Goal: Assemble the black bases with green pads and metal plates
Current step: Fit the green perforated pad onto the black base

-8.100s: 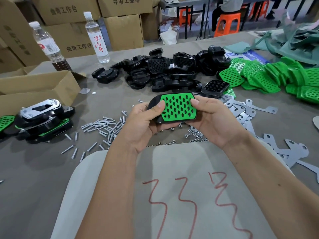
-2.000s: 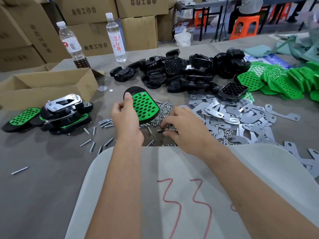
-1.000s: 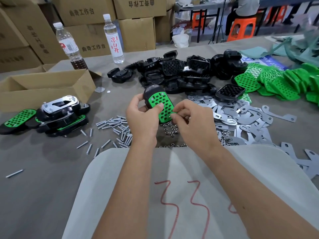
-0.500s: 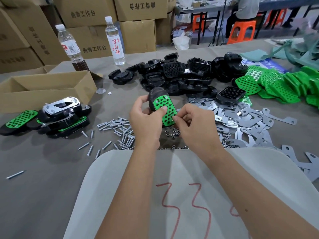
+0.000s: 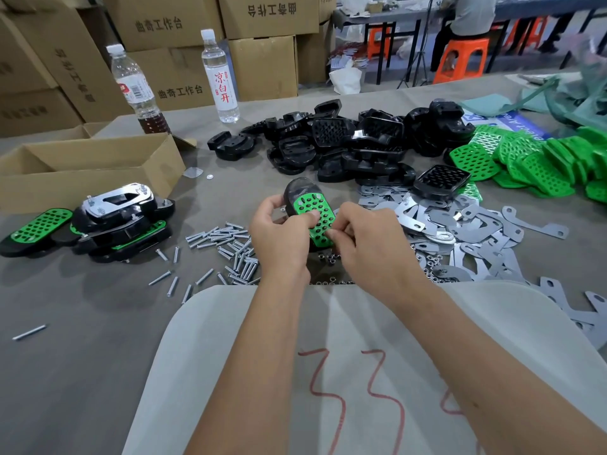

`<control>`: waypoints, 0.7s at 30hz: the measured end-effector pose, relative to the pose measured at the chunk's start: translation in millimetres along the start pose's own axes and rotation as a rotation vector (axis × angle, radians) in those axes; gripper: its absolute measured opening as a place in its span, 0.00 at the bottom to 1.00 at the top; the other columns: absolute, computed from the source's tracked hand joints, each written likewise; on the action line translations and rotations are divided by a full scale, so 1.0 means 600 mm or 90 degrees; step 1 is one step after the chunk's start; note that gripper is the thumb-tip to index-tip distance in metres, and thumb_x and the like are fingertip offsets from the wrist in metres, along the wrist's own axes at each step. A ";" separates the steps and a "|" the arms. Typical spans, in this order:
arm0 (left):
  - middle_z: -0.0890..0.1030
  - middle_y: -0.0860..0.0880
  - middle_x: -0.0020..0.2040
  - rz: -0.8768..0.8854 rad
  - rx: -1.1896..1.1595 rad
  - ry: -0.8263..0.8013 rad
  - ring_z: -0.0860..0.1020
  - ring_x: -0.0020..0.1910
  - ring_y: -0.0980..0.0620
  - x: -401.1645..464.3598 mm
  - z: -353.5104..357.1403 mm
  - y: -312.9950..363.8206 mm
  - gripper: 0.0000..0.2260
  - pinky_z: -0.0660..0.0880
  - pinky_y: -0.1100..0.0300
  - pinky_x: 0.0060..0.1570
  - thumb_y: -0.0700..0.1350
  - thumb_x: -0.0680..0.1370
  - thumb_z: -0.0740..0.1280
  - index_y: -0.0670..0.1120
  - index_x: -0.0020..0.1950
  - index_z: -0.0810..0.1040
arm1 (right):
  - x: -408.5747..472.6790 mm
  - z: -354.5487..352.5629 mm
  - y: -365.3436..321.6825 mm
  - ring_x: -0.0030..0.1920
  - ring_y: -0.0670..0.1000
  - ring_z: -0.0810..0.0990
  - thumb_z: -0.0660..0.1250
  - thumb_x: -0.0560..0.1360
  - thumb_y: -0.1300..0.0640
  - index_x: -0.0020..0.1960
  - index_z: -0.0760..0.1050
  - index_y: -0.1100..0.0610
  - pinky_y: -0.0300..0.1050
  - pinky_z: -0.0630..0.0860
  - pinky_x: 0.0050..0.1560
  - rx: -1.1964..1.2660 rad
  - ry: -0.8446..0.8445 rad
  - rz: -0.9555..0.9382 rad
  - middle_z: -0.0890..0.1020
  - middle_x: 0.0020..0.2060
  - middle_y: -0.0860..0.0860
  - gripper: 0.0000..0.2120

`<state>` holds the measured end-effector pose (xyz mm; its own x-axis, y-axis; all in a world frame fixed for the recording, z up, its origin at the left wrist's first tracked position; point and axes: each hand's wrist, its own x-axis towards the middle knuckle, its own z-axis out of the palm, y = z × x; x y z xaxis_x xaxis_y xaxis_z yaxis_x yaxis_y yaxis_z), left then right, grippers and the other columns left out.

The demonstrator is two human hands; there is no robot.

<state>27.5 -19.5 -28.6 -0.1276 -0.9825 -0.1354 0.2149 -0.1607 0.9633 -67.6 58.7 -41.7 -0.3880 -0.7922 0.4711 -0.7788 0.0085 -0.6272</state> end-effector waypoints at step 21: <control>0.86 0.40 0.50 0.045 -0.046 -0.112 0.85 0.54 0.35 -0.008 0.016 0.008 0.15 0.82 0.38 0.55 0.34 0.76 0.75 0.50 0.57 0.80 | 0.008 -0.024 0.003 0.33 0.51 0.79 0.72 0.79 0.58 0.52 0.73 0.61 0.41 0.77 0.30 0.726 -0.039 0.328 0.82 0.43 0.58 0.09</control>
<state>19.8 -14.9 -21.2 -0.2760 -0.9610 -0.0194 0.2974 -0.1046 0.9490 -77.8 63.5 -31.6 -0.4732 -0.8809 0.0017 0.3373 -0.1830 -0.9234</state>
